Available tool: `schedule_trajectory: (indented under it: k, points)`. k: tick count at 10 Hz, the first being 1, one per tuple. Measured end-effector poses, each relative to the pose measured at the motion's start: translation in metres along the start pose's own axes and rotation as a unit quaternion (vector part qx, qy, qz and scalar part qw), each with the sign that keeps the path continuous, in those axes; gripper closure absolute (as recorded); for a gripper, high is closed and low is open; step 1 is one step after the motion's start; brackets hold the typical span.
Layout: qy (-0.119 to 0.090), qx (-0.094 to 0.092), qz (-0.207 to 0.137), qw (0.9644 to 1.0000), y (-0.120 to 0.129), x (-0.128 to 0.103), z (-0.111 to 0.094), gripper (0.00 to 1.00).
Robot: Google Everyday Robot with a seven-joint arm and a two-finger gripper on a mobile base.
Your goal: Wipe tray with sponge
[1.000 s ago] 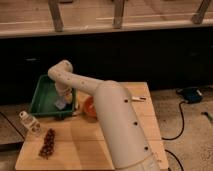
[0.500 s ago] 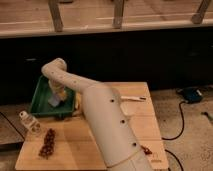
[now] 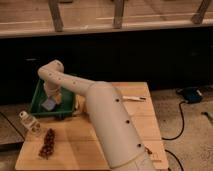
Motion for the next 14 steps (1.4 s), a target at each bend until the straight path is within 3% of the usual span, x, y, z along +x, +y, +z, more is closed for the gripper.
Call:
schedule_trajectory:
  k: [1,3,7,10,14]
  points:
    - [0.006,-0.006,0.015,0.9999,0.018,0.010,-0.003,1.00]
    - [0.023,-0.013,0.039,0.9989,0.030,0.034,-0.004,1.00]
    - [0.037,-0.014,0.047,0.9981,0.009,0.062,0.003,1.00]
    - [0.006,0.010,0.010,0.9999,-0.021,0.039,0.008,1.00]
    - [-0.039,0.029,-0.023,0.9985,-0.007,0.006,-0.001,1.00]
